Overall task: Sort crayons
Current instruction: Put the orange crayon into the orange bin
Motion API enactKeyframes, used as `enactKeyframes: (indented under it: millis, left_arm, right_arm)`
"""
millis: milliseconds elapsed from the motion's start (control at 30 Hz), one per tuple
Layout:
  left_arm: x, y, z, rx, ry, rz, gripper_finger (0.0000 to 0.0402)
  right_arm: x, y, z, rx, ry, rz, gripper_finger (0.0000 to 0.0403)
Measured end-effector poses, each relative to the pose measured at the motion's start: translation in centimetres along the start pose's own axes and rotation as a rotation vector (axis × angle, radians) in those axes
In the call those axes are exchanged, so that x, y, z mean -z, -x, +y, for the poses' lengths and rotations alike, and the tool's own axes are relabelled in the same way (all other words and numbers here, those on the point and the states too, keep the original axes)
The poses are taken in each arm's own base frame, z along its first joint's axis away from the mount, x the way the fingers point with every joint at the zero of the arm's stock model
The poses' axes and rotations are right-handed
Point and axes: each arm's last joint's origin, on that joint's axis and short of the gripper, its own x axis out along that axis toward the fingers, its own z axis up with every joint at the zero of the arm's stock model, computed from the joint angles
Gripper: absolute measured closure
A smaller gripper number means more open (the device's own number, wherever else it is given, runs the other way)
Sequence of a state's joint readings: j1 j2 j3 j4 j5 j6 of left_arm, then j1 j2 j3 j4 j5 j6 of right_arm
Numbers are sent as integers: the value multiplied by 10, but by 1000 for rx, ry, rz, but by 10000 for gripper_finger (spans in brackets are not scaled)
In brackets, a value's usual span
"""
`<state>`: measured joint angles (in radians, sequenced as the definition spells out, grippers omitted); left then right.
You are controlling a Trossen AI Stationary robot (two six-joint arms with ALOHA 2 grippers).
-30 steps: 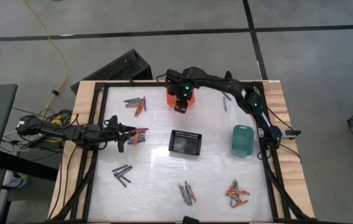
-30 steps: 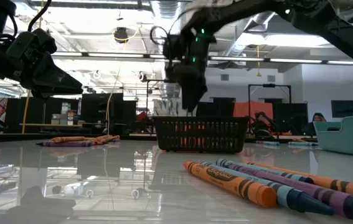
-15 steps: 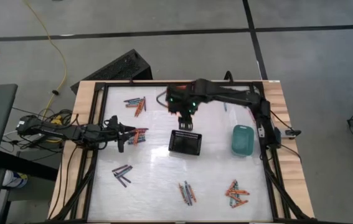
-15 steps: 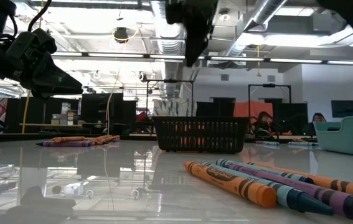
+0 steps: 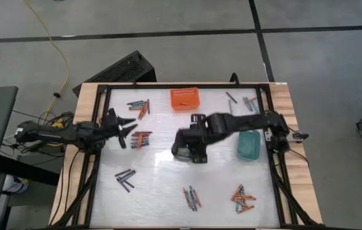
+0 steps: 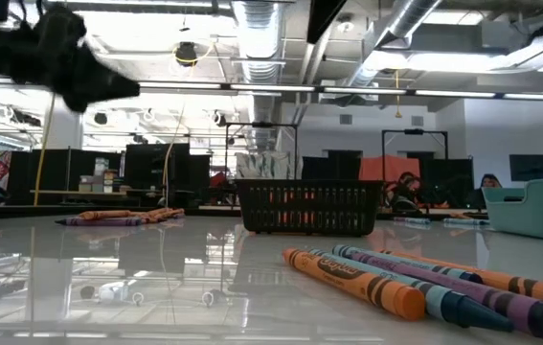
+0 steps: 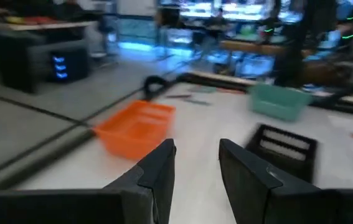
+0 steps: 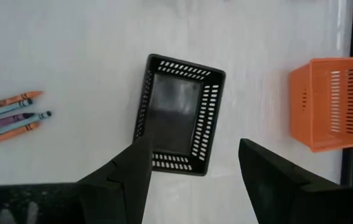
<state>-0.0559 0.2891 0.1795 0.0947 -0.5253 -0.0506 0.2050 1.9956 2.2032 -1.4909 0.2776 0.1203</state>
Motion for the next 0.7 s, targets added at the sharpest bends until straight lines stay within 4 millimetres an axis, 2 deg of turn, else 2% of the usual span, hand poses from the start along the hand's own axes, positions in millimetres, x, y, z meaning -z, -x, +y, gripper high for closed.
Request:
enactKeyframes:
  millis: [167,267,333,500,600,700]
  left_arm:
    - [-36,-14,8,-161,-112,207,285]
    - [-40,-34,13,-233,-154,410,285]
    - [-34,-52,16,-253,-150,535,285]
    - [2,-88,33,-304,-100,798,285]
    - [20,-98,42,-273,-34,915,285]
    - [28,-98,44,-205,55,990,285]
  right_arm:
    - [6,-1,28,35,34,20,171]
    - [11,-8,39,76,41,42,171]
    - [16,-13,47,104,40,67,171]
    - [30,-29,70,137,52,137,171]
    - [47,-36,87,178,64,165,171]
    - [69,-31,100,212,19,138,171]
